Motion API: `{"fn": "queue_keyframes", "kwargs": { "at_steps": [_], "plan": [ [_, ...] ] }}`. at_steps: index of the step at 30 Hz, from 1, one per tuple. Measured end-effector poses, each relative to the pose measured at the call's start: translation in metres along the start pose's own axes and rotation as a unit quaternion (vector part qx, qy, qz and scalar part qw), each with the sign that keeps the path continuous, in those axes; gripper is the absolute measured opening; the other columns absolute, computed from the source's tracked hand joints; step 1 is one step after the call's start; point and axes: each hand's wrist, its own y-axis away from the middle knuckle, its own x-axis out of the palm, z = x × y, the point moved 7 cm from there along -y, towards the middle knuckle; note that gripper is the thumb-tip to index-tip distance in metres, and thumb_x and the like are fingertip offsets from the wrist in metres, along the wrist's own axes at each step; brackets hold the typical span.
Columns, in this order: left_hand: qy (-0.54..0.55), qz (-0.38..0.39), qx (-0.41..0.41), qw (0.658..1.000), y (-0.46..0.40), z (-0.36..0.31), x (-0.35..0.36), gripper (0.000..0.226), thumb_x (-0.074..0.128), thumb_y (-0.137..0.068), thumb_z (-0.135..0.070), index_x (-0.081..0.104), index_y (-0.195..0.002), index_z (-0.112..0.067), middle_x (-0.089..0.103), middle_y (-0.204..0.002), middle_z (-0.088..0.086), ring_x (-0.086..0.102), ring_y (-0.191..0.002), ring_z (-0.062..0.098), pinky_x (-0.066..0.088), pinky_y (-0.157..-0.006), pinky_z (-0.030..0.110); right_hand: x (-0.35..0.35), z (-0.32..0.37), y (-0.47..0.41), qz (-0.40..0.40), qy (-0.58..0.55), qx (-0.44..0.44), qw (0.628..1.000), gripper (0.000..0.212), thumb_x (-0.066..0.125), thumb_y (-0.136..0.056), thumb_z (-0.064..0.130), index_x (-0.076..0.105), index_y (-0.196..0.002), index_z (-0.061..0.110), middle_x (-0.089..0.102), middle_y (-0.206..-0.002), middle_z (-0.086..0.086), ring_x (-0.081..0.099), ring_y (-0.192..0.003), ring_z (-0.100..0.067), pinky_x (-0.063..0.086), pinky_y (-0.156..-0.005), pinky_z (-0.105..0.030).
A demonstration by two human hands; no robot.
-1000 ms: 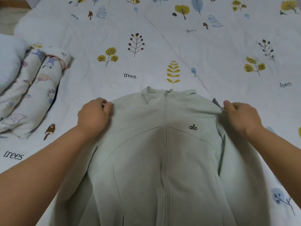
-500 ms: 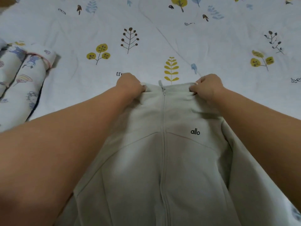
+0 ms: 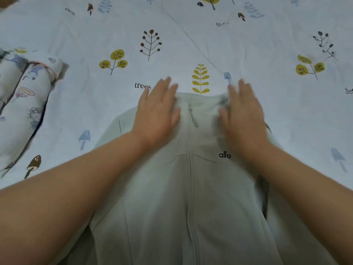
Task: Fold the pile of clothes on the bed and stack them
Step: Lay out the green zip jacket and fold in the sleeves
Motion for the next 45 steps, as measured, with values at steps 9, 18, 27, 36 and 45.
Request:
{"fn": "queue_keyframes", "kwargs": {
  "at_steps": [9, 18, 27, 36, 45],
  "plan": [
    [-0.156, 0.286, -0.031, 0.945, 0.020, 0.018, 0.055, 0.064, 0.024, -0.097, -0.049, -0.001, -0.150, -0.024, -0.007, -0.158, 0.001, -0.005, -0.146, 0.019, 0.001, -0.115, 0.050, 0.056, -0.028, 0.010, 0.259, 0.026, -0.007, 0.966, 0.060, 0.032, -0.099, 0.040, 0.013, -0.149, 0.016, 0.001, -0.159, -0.003, -0.001, -0.145, -0.021, 0.003, -0.115, -0.048],
    [-0.002, 0.185, -0.022, 0.982, 0.084, -0.071, 0.018, 0.056, 0.031, -0.077, -0.036, 0.060, -0.116, -0.009, 0.056, -0.126, 0.013, 0.052, -0.119, 0.030, 0.032, -0.102, 0.050, -0.054, -0.061, 0.096, 0.062, -0.082, 0.167, 0.980, 0.047, 0.050, -0.089, 0.012, 0.043, -0.135, 0.009, 0.044, -0.134, -0.016, 0.039, -0.124, -0.031, 0.029, -0.101, -0.034],
    [0.041, 0.253, 0.031, 0.966, 0.117, -0.162, 0.030, 0.080, 0.010, -0.068, -0.043, 0.052, -0.129, -0.014, 0.046, -0.140, 0.011, 0.044, -0.129, 0.027, 0.031, -0.107, 0.046, -0.079, -0.102, 0.239, 0.263, -0.028, 0.426, 0.865, 0.062, 0.062, -0.082, 0.049, 0.043, -0.122, 0.007, 0.052, -0.124, -0.015, 0.052, -0.114, -0.032, 0.042, -0.089, -0.037],
    [-0.012, 0.351, 0.057, 0.934, 0.139, -0.193, 0.041, 0.056, 0.038, -0.095, -0.025, 0.020, -0.147, -0.020, 0.005, -0.158, 0.006, 0.012, -0.144, 0.020, 0.014, -0.116, 0.040, -0.138, -0.159, 0.272, 0.090, -0.205, 0.499, 0.837, 0.018, 0.062, -0.086, 0.012, 0.057, -0.071, 0.004, 0.059, -0.070, -0.013, 0.053, -0.068, -0.029, 0.043, -0.066, -0.036],
    [-0.010, 0.349, 0.061, 0.935, 0.149, -0.205, 0.044, 0.052, 0.036, -0.096, -0.023, 0.023, -0.146, -0.017, 0.005, -0.157, 0.012, 0.015, -0.143, 0.022, 0.019, -0.115, 0.038, -0.191, -0.230, 0.237, 0.051, -0.047, 0.517, 0.853, 0.056, 0.057, -0.089, 0.035, 0.042, -0.131, 0.000, 0.054, -0.124, -0.024, 0.050, -0.114, -0.041, 0.041, -0.091, -0.043]
  ]
}}
